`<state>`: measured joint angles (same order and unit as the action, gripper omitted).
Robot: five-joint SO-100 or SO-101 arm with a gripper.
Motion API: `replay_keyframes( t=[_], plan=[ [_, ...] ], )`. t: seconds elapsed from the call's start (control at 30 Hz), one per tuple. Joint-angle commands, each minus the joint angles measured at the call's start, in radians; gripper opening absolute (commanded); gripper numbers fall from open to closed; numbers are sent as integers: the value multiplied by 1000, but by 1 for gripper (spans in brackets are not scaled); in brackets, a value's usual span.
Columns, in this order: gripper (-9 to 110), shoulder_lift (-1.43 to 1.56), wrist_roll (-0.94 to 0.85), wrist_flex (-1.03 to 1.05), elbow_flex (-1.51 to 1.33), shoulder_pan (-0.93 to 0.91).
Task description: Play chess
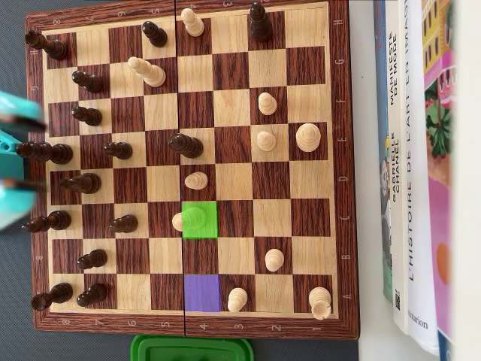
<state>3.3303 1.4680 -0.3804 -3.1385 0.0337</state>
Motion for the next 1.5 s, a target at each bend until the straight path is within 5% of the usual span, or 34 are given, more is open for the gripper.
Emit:
replay_keyframes(
  t=[0.0, 0.8, 1.47],
  plan=[
    [15, 18, 6, -155, -20, -3],
    [15, 18, 6, -861, -20, -12],
    [15, 18, 6, -1244, -20, -15]
  ],
)
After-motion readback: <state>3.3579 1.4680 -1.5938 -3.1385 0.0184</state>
